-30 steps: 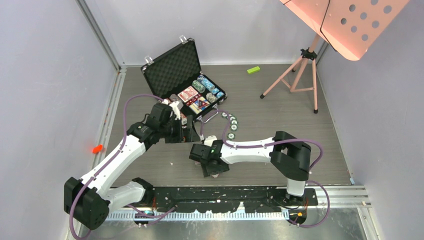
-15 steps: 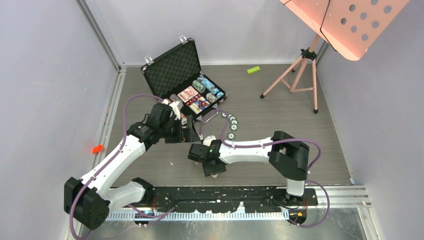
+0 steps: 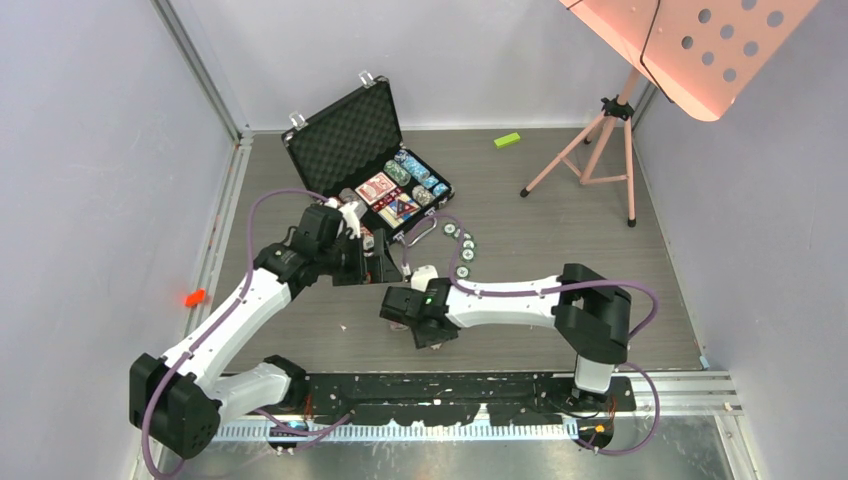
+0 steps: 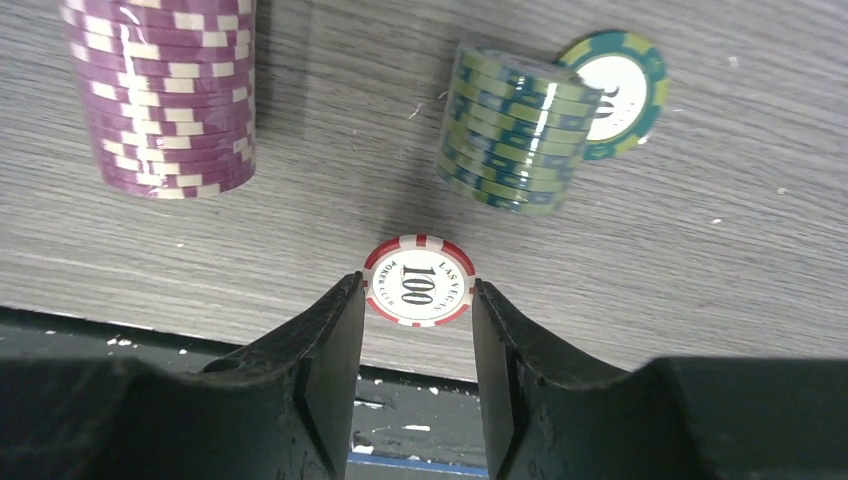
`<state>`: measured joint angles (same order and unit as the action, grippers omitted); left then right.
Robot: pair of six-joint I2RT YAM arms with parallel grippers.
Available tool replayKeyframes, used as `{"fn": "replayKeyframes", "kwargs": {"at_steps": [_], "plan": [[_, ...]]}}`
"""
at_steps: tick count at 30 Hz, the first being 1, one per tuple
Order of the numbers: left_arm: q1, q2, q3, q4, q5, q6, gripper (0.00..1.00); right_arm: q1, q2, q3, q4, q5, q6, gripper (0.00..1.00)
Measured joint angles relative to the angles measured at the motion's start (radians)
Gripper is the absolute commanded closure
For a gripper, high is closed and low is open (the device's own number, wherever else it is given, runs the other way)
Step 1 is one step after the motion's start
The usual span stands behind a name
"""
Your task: Pack up texas hold em set
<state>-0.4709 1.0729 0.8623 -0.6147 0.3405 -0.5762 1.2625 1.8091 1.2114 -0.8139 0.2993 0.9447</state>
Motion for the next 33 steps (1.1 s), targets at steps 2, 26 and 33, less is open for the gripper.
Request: {"fn": "replayKeyframes", "kwargs": {"at_steps": [2, 26, 33], "plan": [[0.003, 0.007, 0.0, 0.005, 0.013, 0.0, 0.0, 0.0, -0.03, 0.0, -0.009, 0.019, 0.0, 0.64], [0.06, 0.17, -0.008, 0.185, 0.291, -0.138, 0.04, -0.025, -0.14, 0.038, -0.031, 0.055, -0.072, 0.28], [0.098, 0.069, -0.008, 0.049, 0.122, -0.064, 0.02, -0.008, -0.049, 0.084, 0.01, 0.008, -0.079, 0.08]]}}
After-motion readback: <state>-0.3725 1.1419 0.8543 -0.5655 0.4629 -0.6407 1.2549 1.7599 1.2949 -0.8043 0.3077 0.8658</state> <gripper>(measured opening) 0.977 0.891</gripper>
